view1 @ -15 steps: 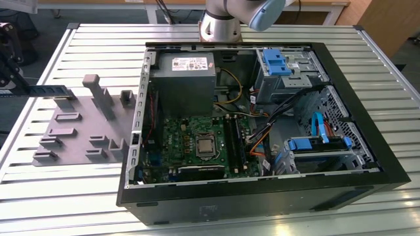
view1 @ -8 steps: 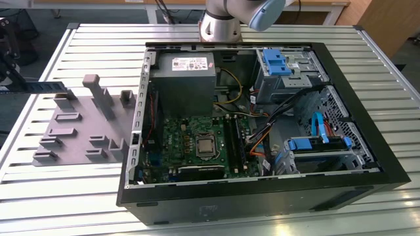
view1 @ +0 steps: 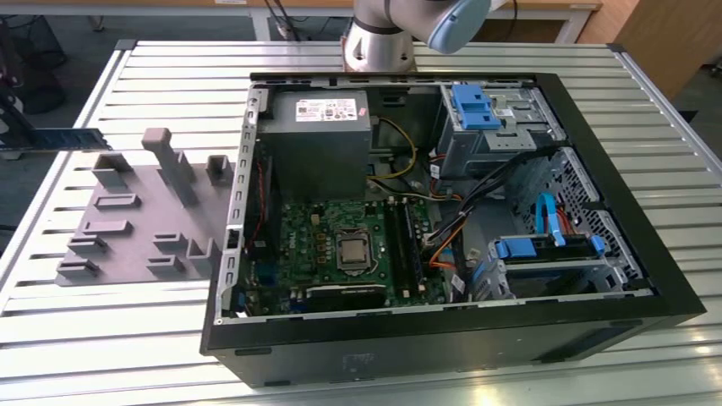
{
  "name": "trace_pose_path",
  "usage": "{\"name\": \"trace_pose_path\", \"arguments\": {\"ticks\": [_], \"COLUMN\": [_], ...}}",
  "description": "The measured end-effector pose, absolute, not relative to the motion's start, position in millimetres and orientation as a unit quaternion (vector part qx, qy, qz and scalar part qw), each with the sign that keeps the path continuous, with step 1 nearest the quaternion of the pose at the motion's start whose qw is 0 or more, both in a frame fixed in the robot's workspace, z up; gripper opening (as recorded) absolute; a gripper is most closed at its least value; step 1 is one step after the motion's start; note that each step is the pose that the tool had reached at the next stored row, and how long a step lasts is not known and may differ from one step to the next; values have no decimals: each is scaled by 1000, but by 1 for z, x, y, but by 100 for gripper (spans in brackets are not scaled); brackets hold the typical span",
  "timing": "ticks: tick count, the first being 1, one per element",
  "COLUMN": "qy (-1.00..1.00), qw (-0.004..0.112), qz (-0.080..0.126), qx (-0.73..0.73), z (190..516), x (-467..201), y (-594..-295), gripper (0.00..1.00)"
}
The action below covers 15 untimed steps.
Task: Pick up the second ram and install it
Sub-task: 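Pick up the second ram and move it above second insertion slot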
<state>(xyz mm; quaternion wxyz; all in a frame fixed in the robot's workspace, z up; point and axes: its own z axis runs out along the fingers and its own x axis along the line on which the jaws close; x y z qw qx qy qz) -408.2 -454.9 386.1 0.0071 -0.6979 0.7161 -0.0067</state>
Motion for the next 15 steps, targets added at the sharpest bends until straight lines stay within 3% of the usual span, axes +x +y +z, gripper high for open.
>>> {"name": "trace_pose_path", "arguments": {"ticks": [15], "qy": [716], "qw": [7], "qz": [-7], "qx": [-698], "z": [389], "x": [-407], "y": [-455], "gripper": [14]}}
